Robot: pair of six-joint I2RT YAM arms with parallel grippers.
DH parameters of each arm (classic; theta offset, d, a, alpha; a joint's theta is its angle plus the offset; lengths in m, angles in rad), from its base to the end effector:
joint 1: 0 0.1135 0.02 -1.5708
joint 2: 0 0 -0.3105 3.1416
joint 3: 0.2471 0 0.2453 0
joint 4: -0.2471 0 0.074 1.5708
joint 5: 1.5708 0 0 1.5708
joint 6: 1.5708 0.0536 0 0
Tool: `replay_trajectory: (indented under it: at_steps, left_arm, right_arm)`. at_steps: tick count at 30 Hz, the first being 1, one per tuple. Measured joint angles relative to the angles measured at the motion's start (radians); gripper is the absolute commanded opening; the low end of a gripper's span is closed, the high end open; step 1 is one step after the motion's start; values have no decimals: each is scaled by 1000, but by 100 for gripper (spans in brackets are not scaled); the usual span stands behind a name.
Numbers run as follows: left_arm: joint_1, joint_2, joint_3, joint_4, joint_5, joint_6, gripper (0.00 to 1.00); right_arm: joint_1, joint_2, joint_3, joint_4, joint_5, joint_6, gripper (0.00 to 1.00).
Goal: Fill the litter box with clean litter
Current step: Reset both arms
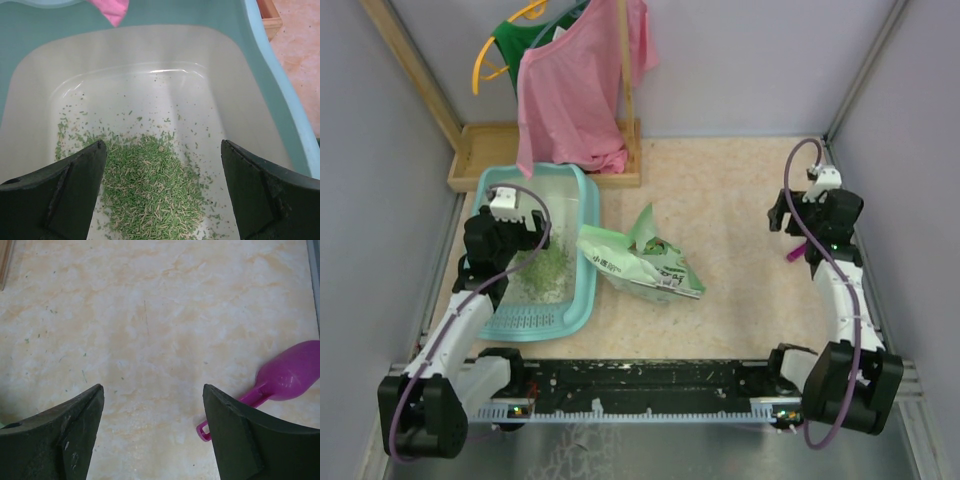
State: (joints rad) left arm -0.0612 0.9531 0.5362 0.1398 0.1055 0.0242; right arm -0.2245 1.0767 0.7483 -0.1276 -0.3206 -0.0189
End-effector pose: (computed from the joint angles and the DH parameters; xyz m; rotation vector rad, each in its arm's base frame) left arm 0.2037 -0.0181 0.2903 0.1524 1.8418 -0.1233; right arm 0.2274 -0.0346 0.3120 0.0047 2.0060 0.1693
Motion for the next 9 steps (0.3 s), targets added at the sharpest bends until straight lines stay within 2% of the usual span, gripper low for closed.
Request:
replay_trajectory:
  at_steps: [6,9]
  left_arm:
    - [0,3,0,26,0,0,100]
    - [0,18,1,35,0,1,100]
  right_arm:
    - [0,23,40,-10,69,19,79]
    - [3,23,45,-18,89,3,85]
